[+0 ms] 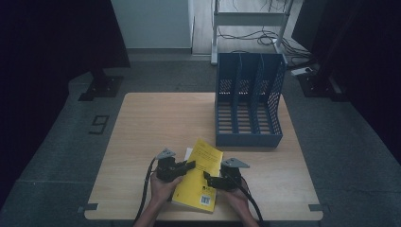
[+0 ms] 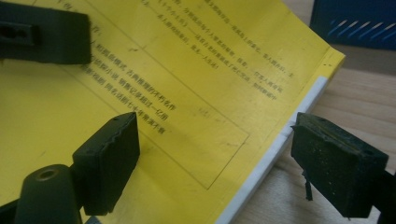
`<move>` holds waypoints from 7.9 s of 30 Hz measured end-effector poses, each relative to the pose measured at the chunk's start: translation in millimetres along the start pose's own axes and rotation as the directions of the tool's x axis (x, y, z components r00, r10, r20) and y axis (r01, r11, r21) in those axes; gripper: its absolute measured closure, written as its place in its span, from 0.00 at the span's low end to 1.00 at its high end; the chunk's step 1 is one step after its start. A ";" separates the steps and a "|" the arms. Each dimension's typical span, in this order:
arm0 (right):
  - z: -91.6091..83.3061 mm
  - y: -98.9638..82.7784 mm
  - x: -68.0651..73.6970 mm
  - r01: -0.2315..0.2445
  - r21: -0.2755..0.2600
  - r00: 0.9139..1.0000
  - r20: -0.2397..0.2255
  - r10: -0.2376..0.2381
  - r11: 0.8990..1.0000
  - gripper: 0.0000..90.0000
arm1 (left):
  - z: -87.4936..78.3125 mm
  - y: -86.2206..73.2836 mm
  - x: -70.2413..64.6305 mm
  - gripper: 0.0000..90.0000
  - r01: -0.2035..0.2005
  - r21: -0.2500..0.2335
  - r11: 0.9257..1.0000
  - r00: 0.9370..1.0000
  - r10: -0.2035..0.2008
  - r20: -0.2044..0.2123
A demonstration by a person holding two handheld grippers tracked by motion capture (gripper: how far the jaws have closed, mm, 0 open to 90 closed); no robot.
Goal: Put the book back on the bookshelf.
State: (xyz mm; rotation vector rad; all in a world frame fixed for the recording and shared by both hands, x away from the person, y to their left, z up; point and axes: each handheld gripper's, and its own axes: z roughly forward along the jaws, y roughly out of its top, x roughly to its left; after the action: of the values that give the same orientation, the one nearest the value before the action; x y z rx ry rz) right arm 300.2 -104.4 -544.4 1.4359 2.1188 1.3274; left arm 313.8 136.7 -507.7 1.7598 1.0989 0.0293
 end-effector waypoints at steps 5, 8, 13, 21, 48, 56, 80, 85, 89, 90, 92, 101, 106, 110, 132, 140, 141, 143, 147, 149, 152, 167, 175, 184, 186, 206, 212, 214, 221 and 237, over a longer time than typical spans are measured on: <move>-8.6 4.1 -5.5 -0.018 -0.039 1.000 -0.007 0.018 0.999 0.17 | -5.4 4.3 -10.3 0.87 -0.048 -0.016 0.999 0.999 0.048 0.013; -11.6 5.2 -7.5 -0.019 -0.053 1.000 -0.012 0.019 0.998 0.17 | -7.2 5.2 -14.5 0.87 -0.063 -0.025 0.998 0.998 0.063 0.014; -15.3 6.9 -10.0 -0.025 -0.066 0.999 -0.021 0.024 0.997 0.16 | -10.4 5.1 -17.7 0.87 -0.077 -0.039 0.996 0.997 0.078 0.024; -19.1 8.9 -11.5 -0.019 -0.091 0.998 -0.053 0.014 0.996 0.15 | -17.2 6.6 -19.3 0.87 -0.098 -0.060 0.993 0.994 0.101 0.050; -20.4 9.5 -20.7 -0.105 -0.102 0.971 -0.224 0.080 0.989 0.09 | -27.4 9.5 -31.3 0.87 -0.152 -0.107 0.982 0.983 0.162 0.083; -22.7 9.1 -17.9 -0.077 -0.115 0.975 -0.215 0.051 0.990 0.13 | -30.1 9.1 -26.5 0.87 -0.148 -0.109 0.983 0.983 0.158 0.090; -46.0 16.6 -10.0 0.008 -0.223 0.988 -0.150 -0.043 0.975 0.29 | -35.4 8.9 -16.6 0.87 -0.120 -0.132 0.984 0.985 0.135 0.110; -53.9 18.6 -9.0 0.013 -0.267 0.988 -0.143 -0.053 0.964 0.34 | -35.4 9.1 -15.2 0.87 -0.115 -0.132 0.985 0.985 0.130 0.113; -60.1 20.1 -7.8 0.019 -0.301 0.988 -0.142 -0.065 0.953 0.37 | -35.0 9.2 -14.6 0.87 -0.109 -0.134 0.985 0.985 0.125 0.117; -61.2 20.3 -7.7 0.022 -0.308 0.987 -0.142 -0.069 0.951 0.37 | -35.0 9.2 -14.6 0.87 -0.109 -0.134 0.985 0.985 0.125 0.117; -63.2 20.5 -7.4 0.028 -0.320 0.987 -0.140 -0.077 0.947 0.38 | -35.0 9.2 -14.2 0.87 -0.108 -0.133 0.985 0.985 0.124 0.117; -69.6 21.4 -7.6 0.041 -0.357 0.981 -0.161 -0.105 0.933 0.48 | -35.2 8.8 -9.7 0.87 -0.090 -0.129 0.988 0.988 0.105 0.116; -73.9 22.9 -5.6 0.054 -0.369 0.975 -0.182 -0.129 0.928 0.54 | -35.8 8.9 -6.3 0.87 -0.074 -0.131 0.989 0.988 0.090 0.123; -78.0 24.5 -6.7 0.060 -0.382 0.968 -0.203 -0.147 0.922 0.59 | -36.4 9.3 -6.2 0.86 -0.069 -0.140 0.988 0.986 0.089 0.139; -81.3 25.1 1.9 0.178 -0.385 0.954 -0.158 -0.255 0.905 0.73 | -33.8 9.7 -8.5 0.84 -0.094 -0.139 0.986 0.979 0.117 0.168; -93.0 28.9 12.7 0.317 -0.399 0.925 -0.068 -0.373 0.860 0.74 | -30.0 8.7 -10.6 0.75 -0.115 -0.144 0.983 0.977 0.138 0.160; -94.7 29.4 14.9 0.342 -0.396 0.919 -0.050 -0.392 0.852 0.74 | -29.4 8.6 -10.8 0.73 -0.113 -0.141 0.984 0.978 0.135 0.159; -96.8 30.0 17.9 0.380 -0.394 0.905 -0.027 -0.424 0.837 0.74 | -28.5 8.5 -10.7 0.70 -0.115 -0.138 0.984 0.978 0.136 0.158; -98.4 30.3 19.4 0.406 -0.391 0.894 -0.018 -0.448 0.826 0.74 | -28.1 8.9 -9.9 0.65 -0.115 -0.137 0.984 0.979 0.135 0.155; -98.7 30.7 18.7 0.403 -0.389 0.894 -0.026 -0.447 0.829 0.74 | -28.5 9.6 -8.1 0.63 -0.112 -0.133 0.985 0.978 0.133 0.162; -99.6 31.5 19.4 0.405 -0.386 0.891 -0.035 -0.452 0.829 0.74 | -29.1 10.0 -7.2 0.61 -0.112 -0.132 0.985 0.978 0.133 0.163; -97.1 31.9 17.5 0.326 -0.385 0.910 -0.120 -0.397 0.863 0.70 | -32.3 11.3 -9.3 0.70 -0.163 -0.123 0.979 0.972 0.181 0.150; -88.0 33.2 28.9 0.358 -0.365 0.902 -0.103 -0.420 0.859 0.68 | -33.3 15.4 -18.8 0.69 -0.208 -0.104 0.973 0.961 0.223 0.165; -87.9 33.0 27.3 0.318 -0.371 0.923 -0.087 -0.374 0.872 0.77 | -30.6 15.4 -18.9 0.67 -0.187 -0.112 0.976 0.964 0.205 0.168; -87.6 33.1 27.9 0.310 -0.371 0.927 -0.086 -0.365 0.875 0.78 | -29.9 15.2 -18.2 0.65 -0.180 -0.115 0.977 0.966 0.198 0.169; -96.0 31.6 33.8 0.368 -0.411 0.921 0.036 -0.388 0.834 0.82 | -26.4 16.0 -15.1 0.53 -0.169 -0.141 0.975 0.974 0.187 0.126; -98.2 31.5 35.3 0.385 -0.413 0.906 0.000 -0.423 0.825 0.81 | -21.1 15.4 -14.9 0.51 -0.159 -0.129 0.979 0.978 0.174 0.112; -98.4 31.8 37.0 0.402 -0.404 0.899 0.002 -0.438 0.822 0.80 | -21.9 16.0 -15.2 0.50 -0.153 -0.138 0.979 0.980 0.168 0.106; -96.3 31.8 40.6 0.406 -0.398 0.892 -0.024 -0.451 0.823 0.75 | -22.4 16.4 -15.8 0.51 -0.149 -0.147 0.978 0.980 0.166 0.110; -83.9 28.7 44.2 0.352 -0.357 0.927 0.004 -0.376 0.865 0.83 | -24.7 16.5 -16.2 0.50 -0.154 -0.149 0.977 0.979 0.171 0.108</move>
State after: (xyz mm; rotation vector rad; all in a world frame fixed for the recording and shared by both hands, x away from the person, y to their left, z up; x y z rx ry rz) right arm 242.7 -109.9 -463.9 0.8098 1.9338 1.5124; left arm 303.2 142.7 -476.1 1.6976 0.8438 0.0972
